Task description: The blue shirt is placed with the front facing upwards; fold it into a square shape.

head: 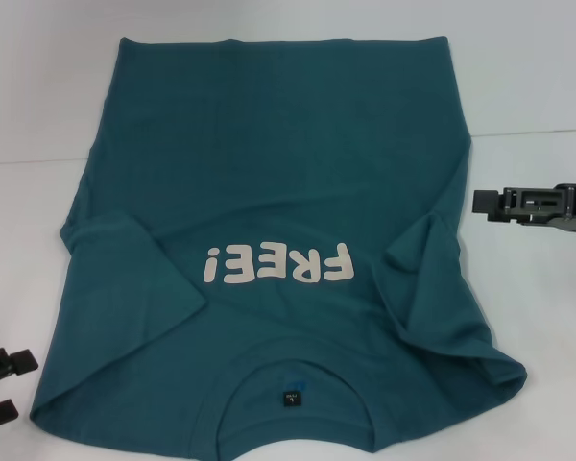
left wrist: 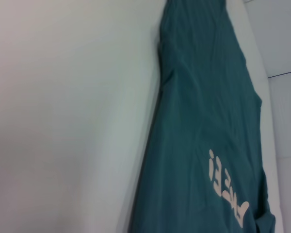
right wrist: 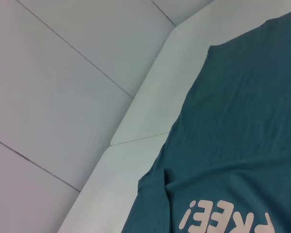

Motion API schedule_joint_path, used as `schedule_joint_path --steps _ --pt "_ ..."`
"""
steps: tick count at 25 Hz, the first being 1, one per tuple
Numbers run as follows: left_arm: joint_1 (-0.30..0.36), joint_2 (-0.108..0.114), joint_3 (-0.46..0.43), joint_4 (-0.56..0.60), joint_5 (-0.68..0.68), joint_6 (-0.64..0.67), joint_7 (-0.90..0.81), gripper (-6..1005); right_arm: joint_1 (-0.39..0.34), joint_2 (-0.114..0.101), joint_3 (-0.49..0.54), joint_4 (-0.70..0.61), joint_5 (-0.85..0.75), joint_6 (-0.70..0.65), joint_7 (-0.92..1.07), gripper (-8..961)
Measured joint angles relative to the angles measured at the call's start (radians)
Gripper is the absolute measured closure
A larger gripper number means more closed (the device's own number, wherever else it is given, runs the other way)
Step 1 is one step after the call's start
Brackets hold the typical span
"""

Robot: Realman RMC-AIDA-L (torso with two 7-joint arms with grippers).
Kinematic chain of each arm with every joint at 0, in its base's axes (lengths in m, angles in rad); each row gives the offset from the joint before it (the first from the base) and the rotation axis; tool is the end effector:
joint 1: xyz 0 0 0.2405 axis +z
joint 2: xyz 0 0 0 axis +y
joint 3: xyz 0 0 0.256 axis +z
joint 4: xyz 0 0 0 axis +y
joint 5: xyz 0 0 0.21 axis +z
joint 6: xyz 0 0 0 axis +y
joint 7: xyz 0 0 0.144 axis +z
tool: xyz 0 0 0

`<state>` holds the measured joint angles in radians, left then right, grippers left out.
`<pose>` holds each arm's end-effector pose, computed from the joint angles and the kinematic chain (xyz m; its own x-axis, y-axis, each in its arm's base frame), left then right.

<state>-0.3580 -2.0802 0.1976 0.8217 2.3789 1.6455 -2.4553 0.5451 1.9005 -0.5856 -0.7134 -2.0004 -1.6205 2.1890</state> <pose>-0.3680 0.2573 0.0598 -0.2930 0.8060 0.5144 0.9491 0.1804 0.2580 0.2815 0.3547 0.0958 0.2977 -0.7769 -0.5548 -0.8987 -0.4241 0.1117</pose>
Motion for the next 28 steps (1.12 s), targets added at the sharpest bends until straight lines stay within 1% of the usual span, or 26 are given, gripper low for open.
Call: schedule_joint_path --steps 10,28 --pt "-0.002 -0.001 0.014 -0.048 0.005 -0.065 -0.004 66 0.001 0.0 0.009 0.001 0.005 0.011 0.0 241" --pt "-0.006 -0.003 0.017 -0.075 0.032 -0.099 -0.009 66 -0.001 0.0 0.014 0.006 0.006 0.015 0.005 240"
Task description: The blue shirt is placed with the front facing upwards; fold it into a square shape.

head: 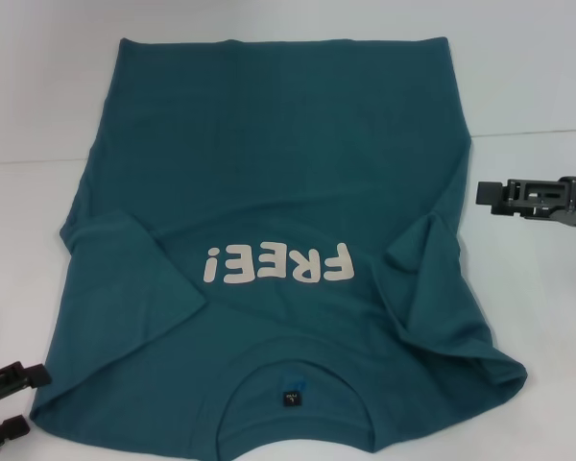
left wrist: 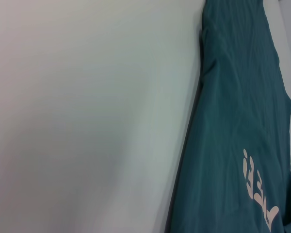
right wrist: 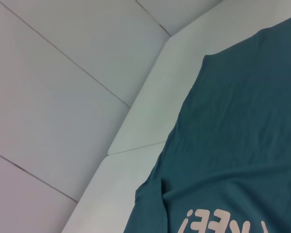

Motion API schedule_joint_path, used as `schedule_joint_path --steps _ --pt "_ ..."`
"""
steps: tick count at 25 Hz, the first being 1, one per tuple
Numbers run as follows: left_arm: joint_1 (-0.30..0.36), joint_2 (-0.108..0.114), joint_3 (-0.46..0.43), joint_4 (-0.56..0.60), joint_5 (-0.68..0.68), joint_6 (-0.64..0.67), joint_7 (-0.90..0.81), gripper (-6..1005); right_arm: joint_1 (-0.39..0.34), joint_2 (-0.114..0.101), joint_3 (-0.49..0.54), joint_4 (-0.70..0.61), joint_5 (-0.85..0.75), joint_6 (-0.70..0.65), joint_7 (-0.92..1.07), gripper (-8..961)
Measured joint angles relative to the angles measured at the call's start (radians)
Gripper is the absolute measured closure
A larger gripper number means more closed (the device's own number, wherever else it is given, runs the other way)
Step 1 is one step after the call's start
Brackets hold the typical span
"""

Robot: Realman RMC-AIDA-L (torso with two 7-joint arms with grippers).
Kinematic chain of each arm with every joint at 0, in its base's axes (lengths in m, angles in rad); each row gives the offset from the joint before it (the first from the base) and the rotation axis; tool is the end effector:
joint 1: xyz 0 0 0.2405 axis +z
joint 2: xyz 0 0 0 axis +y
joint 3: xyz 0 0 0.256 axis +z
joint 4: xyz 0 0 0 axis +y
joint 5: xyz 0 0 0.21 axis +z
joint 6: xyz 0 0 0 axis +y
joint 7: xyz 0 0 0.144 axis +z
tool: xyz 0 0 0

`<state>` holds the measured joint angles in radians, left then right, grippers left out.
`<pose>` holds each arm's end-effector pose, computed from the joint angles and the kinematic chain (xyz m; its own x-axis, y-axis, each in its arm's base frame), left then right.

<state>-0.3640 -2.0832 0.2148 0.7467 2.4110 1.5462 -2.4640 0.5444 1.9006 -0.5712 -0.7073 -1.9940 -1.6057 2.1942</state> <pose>-0.3773 0.2593 0.0411 -0.3386 0.7969 0.5003 0.9385 0.2479 0.2404 0.2834 0.3564 0.0978 0.2760 -0.7703 -0.5749 -0.9051 -0.4095 0.1142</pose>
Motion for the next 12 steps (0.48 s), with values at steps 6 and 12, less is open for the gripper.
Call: schedule_joint_path --steps 6,12 --pt "-0.004 0.001 0.0 -0.017 0.0 -0.016 -0.017 66 -0.002 0.0 0.001 -0.003 0.0 0.0 0.009 240" --pt "-0.022 0.006 0.014 -0.054 -0.002 -0.033 -0.018 66 -0.002 0.0 0.001 -0.002 0.0 0.0 0.01 241"
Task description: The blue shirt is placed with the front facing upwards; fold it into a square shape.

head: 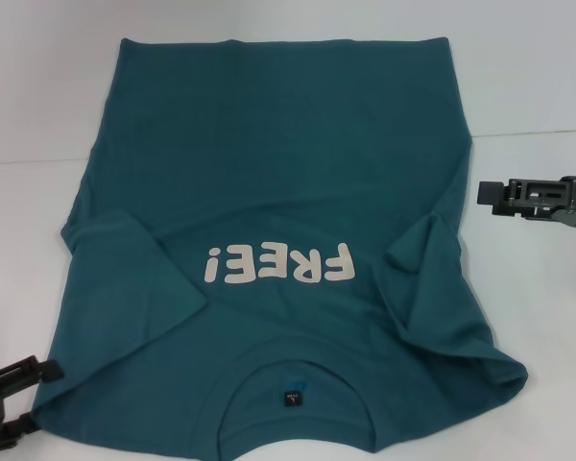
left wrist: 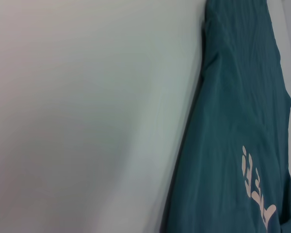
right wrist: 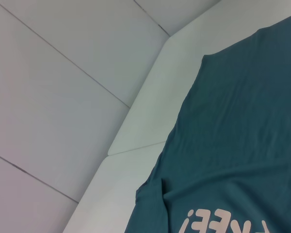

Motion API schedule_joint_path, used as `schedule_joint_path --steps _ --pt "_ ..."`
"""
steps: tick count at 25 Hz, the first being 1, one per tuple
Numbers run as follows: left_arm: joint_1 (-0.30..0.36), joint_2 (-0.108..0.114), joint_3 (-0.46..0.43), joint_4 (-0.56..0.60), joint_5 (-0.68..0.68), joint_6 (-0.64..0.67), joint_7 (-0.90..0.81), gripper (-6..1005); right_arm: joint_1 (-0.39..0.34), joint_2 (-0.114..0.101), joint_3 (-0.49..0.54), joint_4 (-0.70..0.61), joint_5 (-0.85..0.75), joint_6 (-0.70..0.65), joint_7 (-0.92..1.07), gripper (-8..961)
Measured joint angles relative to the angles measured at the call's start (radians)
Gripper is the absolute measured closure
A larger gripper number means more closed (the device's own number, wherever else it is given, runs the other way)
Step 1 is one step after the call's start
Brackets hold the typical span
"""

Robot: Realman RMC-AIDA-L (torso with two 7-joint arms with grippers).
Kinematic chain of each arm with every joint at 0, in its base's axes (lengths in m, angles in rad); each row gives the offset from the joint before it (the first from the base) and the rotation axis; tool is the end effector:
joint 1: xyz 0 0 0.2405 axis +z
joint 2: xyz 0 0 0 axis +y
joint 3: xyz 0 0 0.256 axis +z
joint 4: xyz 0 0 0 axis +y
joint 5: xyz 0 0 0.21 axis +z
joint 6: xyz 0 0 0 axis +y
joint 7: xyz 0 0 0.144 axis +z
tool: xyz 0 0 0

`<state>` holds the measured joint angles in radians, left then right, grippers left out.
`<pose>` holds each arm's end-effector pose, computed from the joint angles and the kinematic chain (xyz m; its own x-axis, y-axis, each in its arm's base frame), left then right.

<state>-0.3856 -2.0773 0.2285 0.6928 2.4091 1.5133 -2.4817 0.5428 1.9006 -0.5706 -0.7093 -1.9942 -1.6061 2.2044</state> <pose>-0.3740 0.2668 0.0314 -0.3610 0.8004 0.4786 0.9290 0.2640 0.2592 0.2838 0.3561 0.0983 0.2668 -0.7739 -0.5744 -0.9083 -0.4012 0.1187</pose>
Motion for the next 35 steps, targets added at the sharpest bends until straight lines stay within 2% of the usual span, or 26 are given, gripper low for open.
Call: schedule_joint_path --steps 18,23,28,35 --pt "-0.028 0.0 0.005 -0.013 -0.022 0.003 0.014 66 -0.006 0.0 0.025 0.006 0.003 -0.007 -0.001 241" --pt "-0.025 0.003 -0.002 -0.012 -0.031 0.013 0.017 217 -0.01 0.0 0.032 0.005 0.003 -0.009 -0.001 241" --pt "-0.023 0.003 -0.002 -0.012 -0.026 0.009 0.015 455 -0.011 0.0 0.032 0.006 0.003 -0.009 -0.002 241" --pt "-0.024 0.003 0.002 -0.012 -0.026 0.007 0.014 694 -0.014 0.0 0.032 0.007 0.003 -0.009 -0.001 241"
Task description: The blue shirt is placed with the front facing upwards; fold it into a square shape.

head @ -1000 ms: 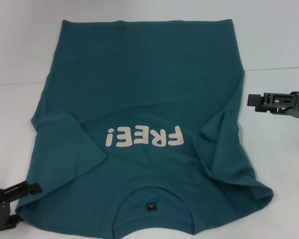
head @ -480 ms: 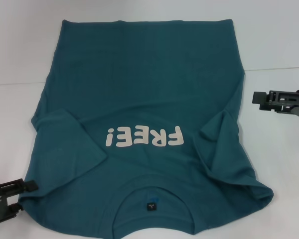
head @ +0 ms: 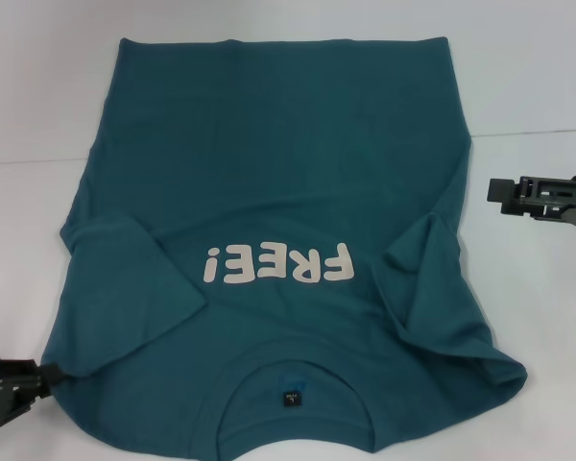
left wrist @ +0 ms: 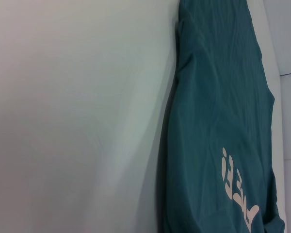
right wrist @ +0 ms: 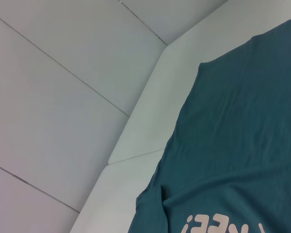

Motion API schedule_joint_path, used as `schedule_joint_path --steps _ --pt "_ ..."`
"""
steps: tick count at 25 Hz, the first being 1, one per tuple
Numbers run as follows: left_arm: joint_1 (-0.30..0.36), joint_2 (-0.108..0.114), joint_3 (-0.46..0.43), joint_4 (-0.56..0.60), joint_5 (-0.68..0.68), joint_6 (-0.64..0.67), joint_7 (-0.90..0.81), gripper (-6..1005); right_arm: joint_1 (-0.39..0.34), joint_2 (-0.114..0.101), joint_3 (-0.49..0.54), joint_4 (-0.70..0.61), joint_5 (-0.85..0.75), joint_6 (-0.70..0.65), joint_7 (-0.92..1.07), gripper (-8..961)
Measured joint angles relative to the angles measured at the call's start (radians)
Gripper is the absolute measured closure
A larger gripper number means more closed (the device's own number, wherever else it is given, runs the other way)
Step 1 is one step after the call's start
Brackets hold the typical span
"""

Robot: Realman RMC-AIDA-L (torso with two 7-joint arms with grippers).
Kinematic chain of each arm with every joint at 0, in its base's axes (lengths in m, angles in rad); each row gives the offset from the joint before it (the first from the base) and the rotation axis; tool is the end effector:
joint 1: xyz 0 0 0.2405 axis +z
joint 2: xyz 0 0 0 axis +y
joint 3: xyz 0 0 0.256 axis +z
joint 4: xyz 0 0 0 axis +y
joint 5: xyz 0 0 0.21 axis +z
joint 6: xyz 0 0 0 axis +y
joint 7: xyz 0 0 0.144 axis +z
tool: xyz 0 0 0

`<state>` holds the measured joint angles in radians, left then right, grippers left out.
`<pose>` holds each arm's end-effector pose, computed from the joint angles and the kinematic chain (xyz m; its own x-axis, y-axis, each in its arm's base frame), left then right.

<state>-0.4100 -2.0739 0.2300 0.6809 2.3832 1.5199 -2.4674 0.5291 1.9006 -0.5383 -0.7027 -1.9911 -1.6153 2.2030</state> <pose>-0.3647 0.2774 0.0317 -0.3349 0.8082 0.4844 0.9349 0.2207 0.2781 0.2896 0.3515 0.1018 0.2364 -0.7686 -0.5945 -0.9131 -0.3849 0.1345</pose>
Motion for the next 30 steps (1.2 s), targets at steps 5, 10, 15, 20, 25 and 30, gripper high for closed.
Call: schedule_joint_path --steps 5,10,15,20,25,30 --pt "-0.002 0.0 0.002 -0.003 0.0 -0.003 0.002 820 0.0 0.0 0.0 0.001 -0.001 0.0 0.001 241" --pt "-0.003 0.005 -0.017 -0.011 -0.036 0.035 0.042 936 -0.001 -0.003 -0.005 0.001 -0.006 -0.005 0.001 241" --pt "-0.009 0.012 -0.031 -0.014 -0.084 0.1 0.069 967 -0.004 -0.029 -0.011 -0.007 -0.042 -0.069 0.003 242" --pt "-0.017 0.015 -0.025 -0.013 -0.085 0.095 0.07 967 -0.002 -0.077 -0.011 -0.011 -0.181 -0.113 0.036 242" --pt "-0.018 0.015 -0.022 -0.013 -0.084 0.074 0.07 967 -0.001 -0.103 -0.009 -0.012 -0.336 -0.138 0.065 242" --pt "-0.02 0.015 -0.021 -0.016 -0.08 0.059 0.07 966 -0.003 -0.101 -0.012 -0.012 -0.403 -0.144 0.08 241"
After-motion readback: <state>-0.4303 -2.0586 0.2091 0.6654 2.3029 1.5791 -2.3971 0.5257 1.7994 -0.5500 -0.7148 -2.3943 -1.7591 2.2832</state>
